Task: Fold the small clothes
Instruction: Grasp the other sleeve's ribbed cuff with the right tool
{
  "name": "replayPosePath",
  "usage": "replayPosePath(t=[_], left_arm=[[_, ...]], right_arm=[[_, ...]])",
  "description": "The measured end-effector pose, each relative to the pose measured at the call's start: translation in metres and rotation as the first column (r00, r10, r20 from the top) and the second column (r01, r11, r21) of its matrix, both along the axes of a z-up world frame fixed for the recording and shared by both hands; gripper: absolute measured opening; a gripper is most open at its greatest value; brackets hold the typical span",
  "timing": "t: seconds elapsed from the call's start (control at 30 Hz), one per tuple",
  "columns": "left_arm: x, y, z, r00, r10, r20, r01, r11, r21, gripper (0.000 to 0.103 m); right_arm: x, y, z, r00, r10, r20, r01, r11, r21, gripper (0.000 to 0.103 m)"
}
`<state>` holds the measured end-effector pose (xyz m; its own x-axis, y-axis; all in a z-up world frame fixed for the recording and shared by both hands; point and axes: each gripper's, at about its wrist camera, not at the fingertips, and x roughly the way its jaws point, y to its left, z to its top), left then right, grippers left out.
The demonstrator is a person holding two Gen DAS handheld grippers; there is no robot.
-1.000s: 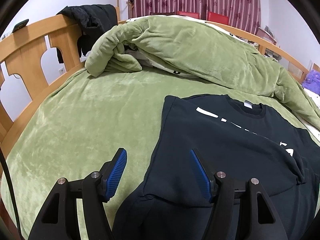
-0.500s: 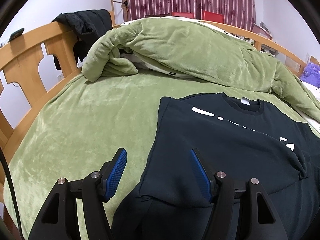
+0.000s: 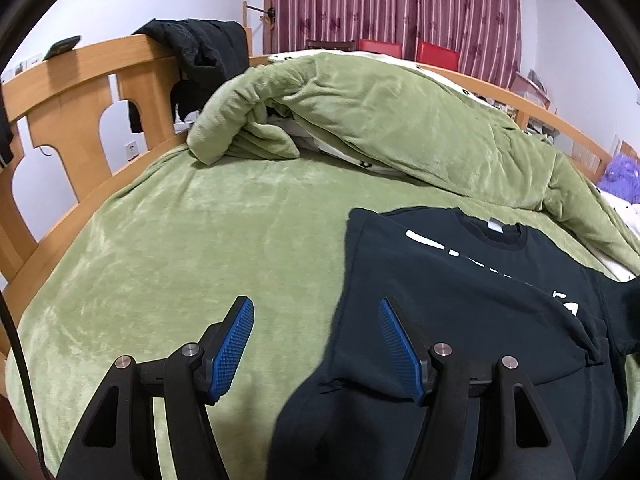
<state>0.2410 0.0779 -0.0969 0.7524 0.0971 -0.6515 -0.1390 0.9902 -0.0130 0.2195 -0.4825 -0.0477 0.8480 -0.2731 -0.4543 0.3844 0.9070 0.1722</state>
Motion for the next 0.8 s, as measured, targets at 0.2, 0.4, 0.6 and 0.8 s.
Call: replayPosePath(t=[0.2,0.4,0.6,0.8], left_arm=[[-0.014,0.027,0.008,0.998,0.039,0.041,-0.040,0.999,0.011,0.065],[-0.017,0.046,0.006,0.998,0.052,0.025,-0.051,0.998,-0.020,0.065],[-0.020,0.056,0.004,0.999,0.049,0.017,-0.048,0.998,-0.029,0.065],[-0.021,0.051,0.005,0.999,0.037,0.019,-0.036,0.999,-0.033,0.065]], right_arm=[[0.033,0.125,0.001,0.978,0.203,-0.039,-0.205,0.977,-0.054,0.006],[0.068,0.218,-0.042,0.939,0.294,-0.180,-0.295,0.955,0.022,0.006],[0.075,0.250,-0.111,0.895,0.300,-0.331,-0.301,0.952,0.048,0.009],[0.065,0.235,-0.120,0.846,0.365,-0.388,-0.335,0.931,0.145,0.046]])
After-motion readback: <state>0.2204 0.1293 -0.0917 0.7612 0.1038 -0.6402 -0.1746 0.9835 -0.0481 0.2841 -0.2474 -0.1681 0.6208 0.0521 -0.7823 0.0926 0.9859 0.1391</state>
